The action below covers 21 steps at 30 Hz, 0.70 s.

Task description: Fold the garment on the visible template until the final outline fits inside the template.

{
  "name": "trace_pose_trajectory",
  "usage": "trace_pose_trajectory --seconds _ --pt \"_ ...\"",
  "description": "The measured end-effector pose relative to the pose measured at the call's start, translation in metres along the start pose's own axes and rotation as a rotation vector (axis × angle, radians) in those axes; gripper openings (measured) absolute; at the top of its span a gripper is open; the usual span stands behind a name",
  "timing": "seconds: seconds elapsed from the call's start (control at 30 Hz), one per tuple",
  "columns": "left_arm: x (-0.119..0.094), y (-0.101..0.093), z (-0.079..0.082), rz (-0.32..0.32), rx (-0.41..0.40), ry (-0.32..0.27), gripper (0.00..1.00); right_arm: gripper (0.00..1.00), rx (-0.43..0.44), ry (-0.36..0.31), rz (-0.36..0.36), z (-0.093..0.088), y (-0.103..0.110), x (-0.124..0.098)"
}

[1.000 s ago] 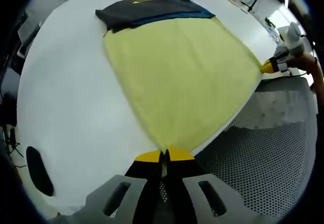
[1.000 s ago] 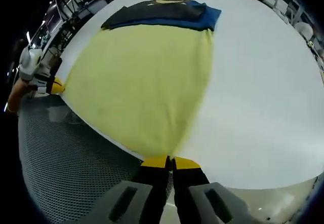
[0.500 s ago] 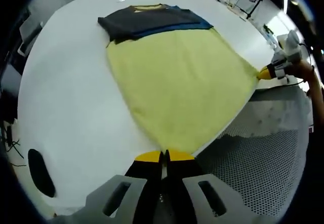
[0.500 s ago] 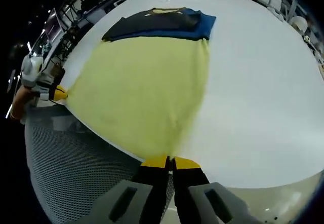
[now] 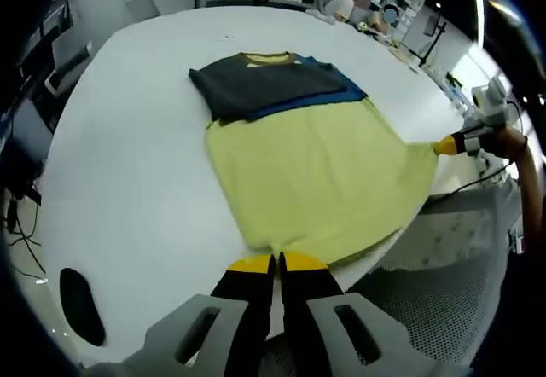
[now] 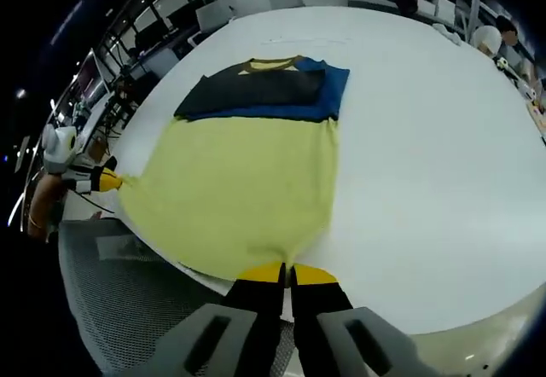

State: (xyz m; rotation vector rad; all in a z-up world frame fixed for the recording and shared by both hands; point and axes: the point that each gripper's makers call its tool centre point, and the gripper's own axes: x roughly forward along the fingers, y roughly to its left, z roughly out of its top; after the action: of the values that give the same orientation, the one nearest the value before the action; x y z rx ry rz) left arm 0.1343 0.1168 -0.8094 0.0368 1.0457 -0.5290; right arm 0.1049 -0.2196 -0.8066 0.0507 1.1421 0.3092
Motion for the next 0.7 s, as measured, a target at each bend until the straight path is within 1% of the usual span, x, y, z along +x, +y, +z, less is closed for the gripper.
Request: trace_pose_trajectory --seconds 0.03,0.1,0.17,0.2,0.27,0.37,0.43,0.53,0.6,0.63,0.7 --pt "-0.002 0.001 0.006 0.001 -0.001 -0.020 0.01 0.00 -0.003 -0.009 -0.002 0.004 0.000 -0.001" --pt "-0.003 0.005 0.013 0.015 -0.012 -0.036 0.01 0.00 -0.001 -0.034 -0.001 0.012 0.000 -0.003" --pt "-0.005 0.006 0.023 0.024 -0.007 -0.066 0.01 0.00 0.008 -0.064 0.002 0.021 0.000 -0.005" --pt "-0.005 0.007 0.024 0.025 -0.008 -0.070 0.01 0.00 0.009 -0.068 0.002 0.022 0.000 -0.006" --pt "-0.007 0.011 0.034 0.042 -0.020 -0.100 0.01 0.00 0.020 -0.090 0.004 0.031 -0.001 -0.008" --pt "-0.009 0.014 0.044 0.048 -0.025 -0.129 0.01 0.00 0.021 -0.108 -0.002 0.040 -0.002 -0.009" --pt "-0.011 0.015 0.056 0.040 -0.054 -0.170 0.01 0.00 0.010 -0.111 -0.010 0.046 -0.004 -0.011" --pt "-0.012 0.018 0.066 0.047 -0.068 -0.198 0.01 0.00 0.040 -0.165 0.011 0.064 -0.004 -0.016" --pt "-0.014 0.022 0.076 0.054 -0.067 -0.222 0.01 0.00 0.048 -0.188 0.020 0.075 -0.005 -0.018" --pt "-0.015 0.023 0.080 0.053 -0.069 -0.231 0.01 0.00 0.049 -0.205 0.023 0.082 -0.006 -0.019" --pt "-0.015 0.025 0.089 0.047 -0.069 -0.245 0.01 0.00 0.052 -0.221 0.026 0.091 -0.007 -0.020"
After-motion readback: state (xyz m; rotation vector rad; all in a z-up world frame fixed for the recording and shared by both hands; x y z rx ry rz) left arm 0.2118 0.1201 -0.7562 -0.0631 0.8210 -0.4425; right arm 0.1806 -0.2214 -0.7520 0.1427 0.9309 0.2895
